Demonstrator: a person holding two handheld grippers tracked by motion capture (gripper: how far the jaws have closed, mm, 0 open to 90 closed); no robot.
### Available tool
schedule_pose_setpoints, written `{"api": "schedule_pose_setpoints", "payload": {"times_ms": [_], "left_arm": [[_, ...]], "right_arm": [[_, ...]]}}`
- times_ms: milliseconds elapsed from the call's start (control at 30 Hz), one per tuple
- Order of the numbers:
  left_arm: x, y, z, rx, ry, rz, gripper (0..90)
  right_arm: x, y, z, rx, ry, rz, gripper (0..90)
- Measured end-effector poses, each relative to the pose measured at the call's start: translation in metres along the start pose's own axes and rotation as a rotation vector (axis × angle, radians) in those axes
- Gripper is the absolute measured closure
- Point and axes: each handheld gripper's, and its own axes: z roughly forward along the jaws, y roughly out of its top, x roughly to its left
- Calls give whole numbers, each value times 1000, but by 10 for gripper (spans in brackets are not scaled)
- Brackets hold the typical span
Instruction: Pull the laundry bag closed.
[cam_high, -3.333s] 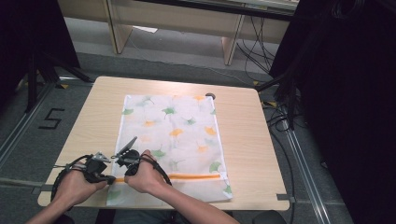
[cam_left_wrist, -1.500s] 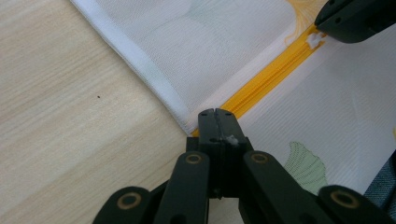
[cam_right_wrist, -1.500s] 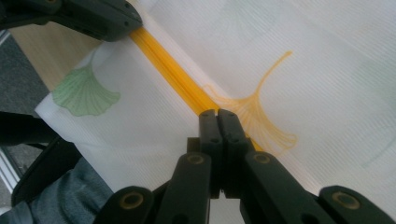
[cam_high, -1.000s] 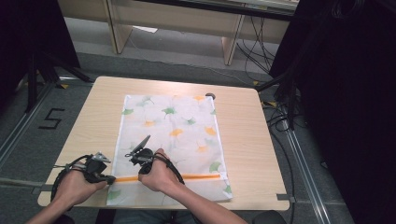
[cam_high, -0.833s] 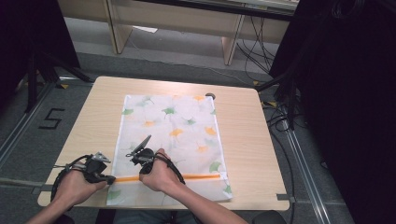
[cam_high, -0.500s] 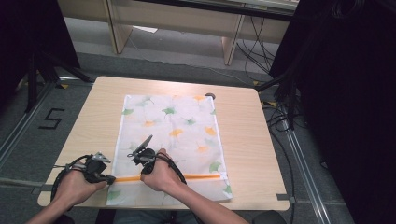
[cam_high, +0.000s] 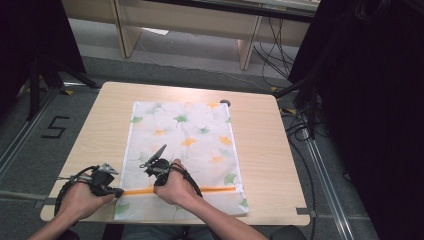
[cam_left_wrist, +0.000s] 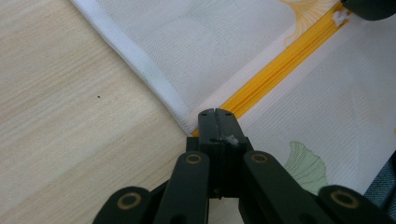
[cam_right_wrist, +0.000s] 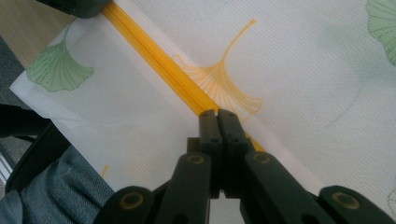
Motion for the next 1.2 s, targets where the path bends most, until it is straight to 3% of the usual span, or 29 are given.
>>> {"api": "schedule_pose_setpoints", "payload": {"times_ms": [33,67,133,167,200,233,333,367,400,433,467,500,533,600,700,733,767,800,933,967,1033,1067,1100,1167,1200], "left_arm": [[0,0,0,0,0,-1,900],[0,0,0,0,0,3,900],[0,0,0,-1,1,-3,900],[0,0,0,-1,1,-1,900],[0,0,0,-1,1,-1,900],[0,0,0,-1,0,-3,900],[0,0,0,-1,-1,0,900],[0,0,0,-2,-1,-2,900],[0,0,0,-2,-2,-2,900],[0,0,0,-2,-2,-2,900],[0,0,0,-2,-2,-2,900],[0,0,0,-2,-1,-2,900],[0,0,0,-1,-2,-2,900],[0,0,0,-2,-1,-2,900],[0,0,0,-3,-2,-2,900],[0,0,0,-3,-2,-2,900],[0,0,0,-2,-1,-2,900],[0,0,0,-2,-1,-2,900],[0,0,0,-3,-2,-2,900],[0,0,0,-2,-1,-2,900],[0,0,0,-2,-2,-2,900],[0,0,0,-3,-2,-3,900],[0,0,0,-2,-2,-2,900],[0,0,0,-2,-2,-2,900],[0,0,0,-2,-2,-2,900]], "right_arm": [[4,0,-1,-1,22,67,900],[0,-1,-1,1,5,29,900],[-1,-2,-1,-5,8,21,900],[0,-2,-2,11,6,48,900],[-2,-2,-2,5,5,25,900],[-1,-2,-2,-1,25,53,900],[-3,-4,-2,7,10,34,900],[-2,-5,-2,15,11,66,900],[-6,-5,-2,2,6,23,900],[-4,-5,-2,-6,20,63,900],[-4,-5,-2,-6,20,63,900],[-7,-6,-3,6,5,31,900],[-4,-6,-4,10,24,87,900],[-6,-6,-4,-2,19,46,900],[-5,-6,-4,-3,26,72,900],[-6,-7,-4,1,17,52,900],[-5,-7,-5,4,23,77,900],[-7,-8,-5,14,2,63,900],[-10,-9,-6,4,3,36,900],[-7,-9,-6,1,21,91,900],[-10,-11,-7,16,1,73,900],[-10,-10,-7,-9,18,68,900],[-9,-11,-7,1,17,93,900],[-12,-12,-8,2,7,68,900],[-11,-12,-9,5,10,78,900]]}}
